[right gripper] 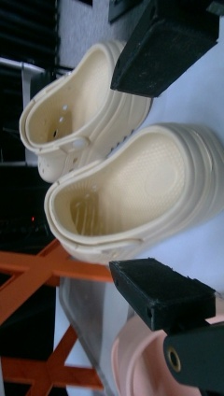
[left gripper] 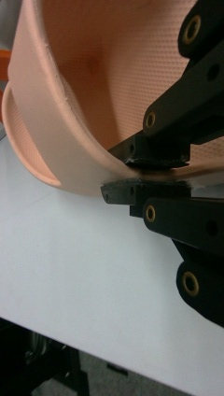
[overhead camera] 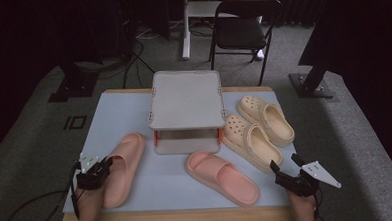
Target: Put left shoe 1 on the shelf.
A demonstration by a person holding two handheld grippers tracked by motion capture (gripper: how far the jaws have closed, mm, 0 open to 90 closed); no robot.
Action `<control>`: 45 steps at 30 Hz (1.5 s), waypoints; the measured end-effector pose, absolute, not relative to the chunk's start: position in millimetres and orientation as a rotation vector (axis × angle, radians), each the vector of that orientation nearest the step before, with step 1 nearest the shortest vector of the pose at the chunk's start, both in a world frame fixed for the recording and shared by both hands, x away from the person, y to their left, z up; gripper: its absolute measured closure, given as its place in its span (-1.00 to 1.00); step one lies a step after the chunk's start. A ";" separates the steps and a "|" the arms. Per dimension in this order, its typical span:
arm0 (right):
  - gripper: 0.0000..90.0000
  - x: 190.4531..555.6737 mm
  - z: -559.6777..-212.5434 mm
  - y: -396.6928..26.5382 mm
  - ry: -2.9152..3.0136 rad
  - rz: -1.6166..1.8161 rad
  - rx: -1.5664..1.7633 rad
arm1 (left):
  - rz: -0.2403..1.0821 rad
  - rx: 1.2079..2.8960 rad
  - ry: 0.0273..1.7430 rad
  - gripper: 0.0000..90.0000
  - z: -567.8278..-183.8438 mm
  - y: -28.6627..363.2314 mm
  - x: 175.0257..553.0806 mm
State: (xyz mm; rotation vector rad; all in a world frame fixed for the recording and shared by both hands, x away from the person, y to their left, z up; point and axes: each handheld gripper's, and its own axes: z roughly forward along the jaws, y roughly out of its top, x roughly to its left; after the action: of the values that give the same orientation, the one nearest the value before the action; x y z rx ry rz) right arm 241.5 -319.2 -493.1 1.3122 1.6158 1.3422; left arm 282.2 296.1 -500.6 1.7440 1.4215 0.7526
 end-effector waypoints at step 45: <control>-0.75 242.6 -493.1 -319.3 1.622 1.363 1.325 | 0.777 1.800 1.269 0.86 -487.3 216.3 281.9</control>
State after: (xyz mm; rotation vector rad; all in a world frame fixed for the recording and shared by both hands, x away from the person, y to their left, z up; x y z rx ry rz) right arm 242.6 -319.3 -493.1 1.3248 1.6225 1.3629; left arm 281.9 216.3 -487.3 1.7996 1.2687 0.7775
